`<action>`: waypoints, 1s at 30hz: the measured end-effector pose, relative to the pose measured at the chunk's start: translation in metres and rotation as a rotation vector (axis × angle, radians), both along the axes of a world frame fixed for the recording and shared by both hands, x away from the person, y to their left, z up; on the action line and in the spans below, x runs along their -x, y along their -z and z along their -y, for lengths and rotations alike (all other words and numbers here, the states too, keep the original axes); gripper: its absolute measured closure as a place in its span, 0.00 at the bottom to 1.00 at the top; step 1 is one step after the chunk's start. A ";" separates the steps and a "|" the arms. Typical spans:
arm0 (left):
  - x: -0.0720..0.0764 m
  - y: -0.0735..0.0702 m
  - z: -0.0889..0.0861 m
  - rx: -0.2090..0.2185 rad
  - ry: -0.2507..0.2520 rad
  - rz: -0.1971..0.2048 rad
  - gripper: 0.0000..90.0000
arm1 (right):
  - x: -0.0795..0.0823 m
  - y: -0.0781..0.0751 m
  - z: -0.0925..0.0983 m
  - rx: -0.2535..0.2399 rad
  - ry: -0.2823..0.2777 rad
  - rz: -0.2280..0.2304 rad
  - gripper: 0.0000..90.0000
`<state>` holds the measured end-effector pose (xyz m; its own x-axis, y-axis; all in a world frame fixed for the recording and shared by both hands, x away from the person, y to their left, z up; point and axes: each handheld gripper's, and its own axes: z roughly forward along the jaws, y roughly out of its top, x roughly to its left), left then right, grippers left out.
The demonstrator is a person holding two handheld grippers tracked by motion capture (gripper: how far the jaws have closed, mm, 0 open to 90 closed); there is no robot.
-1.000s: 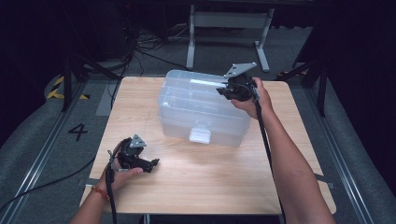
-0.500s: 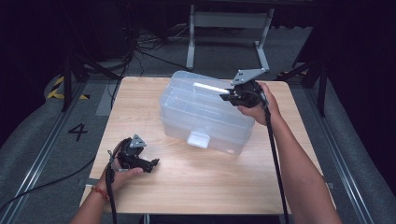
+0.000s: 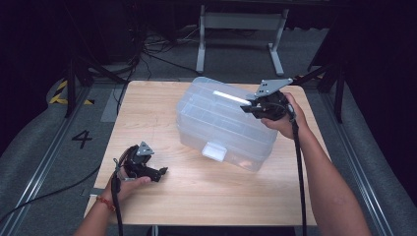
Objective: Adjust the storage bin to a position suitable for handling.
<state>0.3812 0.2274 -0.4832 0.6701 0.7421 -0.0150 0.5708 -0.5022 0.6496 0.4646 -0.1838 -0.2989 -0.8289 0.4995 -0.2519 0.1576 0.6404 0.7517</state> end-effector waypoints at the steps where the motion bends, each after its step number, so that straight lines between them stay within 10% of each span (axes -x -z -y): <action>1: 0.000 0.000 0.000 0.000 0.000 0.000 0.00 | 0.001 -0.001 -0.002 0.010 0.010 0.014 0.83; 14: 0.000 0.000 0.000 0.000 0.000 0.000 0.00 | -0.008 -0.020 -0.054 0.125 0.019 0.038 0.58; 30: 0.000 0.000 0.000 0.003 0.005 0.002 0.00 | -0.029 -0.018 -0.087 0.208 -0.014 -0.029 0.86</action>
<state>0.3808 0.2275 -0.4834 0.6738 0.7387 -0.0159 0.5668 -0.5030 0.6525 0.4940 -0.0968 -0.2806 -0.8438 0.4272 -0.3248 0.1667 0.7839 0.5981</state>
